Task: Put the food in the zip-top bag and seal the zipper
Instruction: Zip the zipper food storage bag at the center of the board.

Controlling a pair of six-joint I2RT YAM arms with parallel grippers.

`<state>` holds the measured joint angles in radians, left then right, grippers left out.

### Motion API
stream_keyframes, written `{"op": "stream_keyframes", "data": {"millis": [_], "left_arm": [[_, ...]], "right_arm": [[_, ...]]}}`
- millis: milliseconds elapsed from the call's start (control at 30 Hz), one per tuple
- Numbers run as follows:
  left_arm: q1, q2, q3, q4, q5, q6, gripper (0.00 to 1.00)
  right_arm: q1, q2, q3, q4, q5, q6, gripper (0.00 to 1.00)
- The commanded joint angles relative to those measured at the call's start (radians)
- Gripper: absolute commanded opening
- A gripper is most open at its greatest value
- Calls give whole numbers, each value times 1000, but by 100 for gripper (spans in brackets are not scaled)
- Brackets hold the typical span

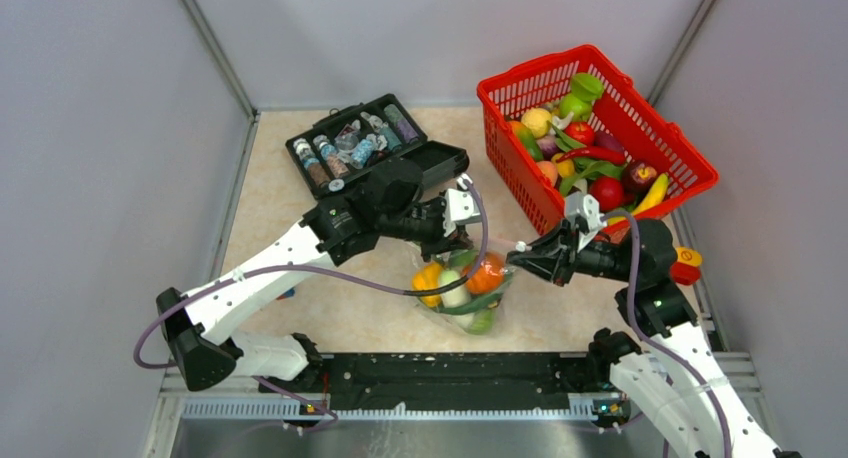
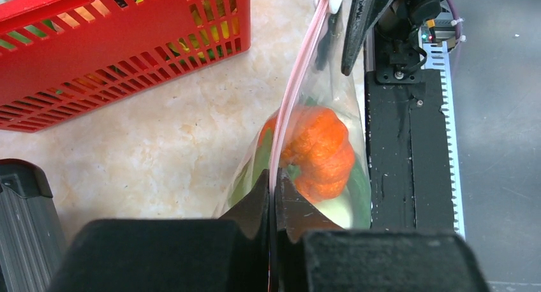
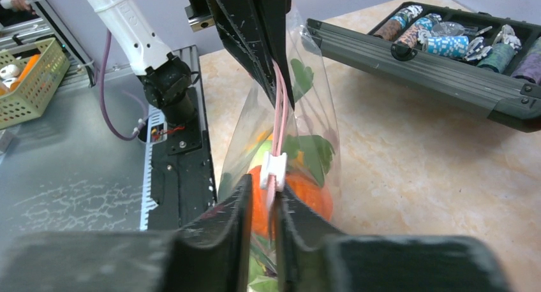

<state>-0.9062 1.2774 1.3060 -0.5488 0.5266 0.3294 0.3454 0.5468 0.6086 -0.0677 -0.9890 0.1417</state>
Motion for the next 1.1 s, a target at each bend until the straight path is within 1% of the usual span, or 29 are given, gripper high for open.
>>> {"op": "stream_keyframes", "data": {"millis": [0,33,100,167,233,367,433,467,567,633,700,733,967,1000,1033,1067], "left_arm": [[-9,-64,-20,67,26,-27,0],[-9,-69,-24,72,28,-29,0],[-11,-76,-33,79,32,-33,0],[-13,-79,-38,82,34,-33,0],[-14,-79,-39,83,33,-33,0],[-20,-76,-39,88,36,-34,0],[-21,-77,-39,92,35,-35,0],[-22,-76,-38,94,34,-36,0],[-23,-72,-37,97,32,-35,0],[-23,-69,-36,99,30,-35,0],[-24,-69,-33,99,29,-35,0],[-25,-69,-33,99,27,-35,0],[-25,-65,-35,101,3,-39,0],[-26,-63,-34,101,-3,-43,7],[-25,-62,-33,102,-6,-48,20],[-25,-63,-32,105,-6,-51,24]], "right_arm": [[12,-7,3,49,17,12,29],[12,-7,3,49,20,11,34],[12,-4,-1,59,21,15,38],[12,-2,-4,60,19,20,38],[12,7,-9,106,1,32,38],[17,28,-12,123,-5,28,29],[19,37,1,100,-17,2,18],[19,38,3,103,-23,-4,14],[20,41,-2,113,-19,-25,9],[20,55,11,77,-18,-50,8],[20,62,12,74,-20,-53,1],[20,62,9,81,-18,-48,0],[20,20,-1,88,-8,-28,0],[20,14,-6,97,-5,-18,0],[20,12,-13,107,-5,-12,0],[20,13,-17,113,-4,-6,0]]}}
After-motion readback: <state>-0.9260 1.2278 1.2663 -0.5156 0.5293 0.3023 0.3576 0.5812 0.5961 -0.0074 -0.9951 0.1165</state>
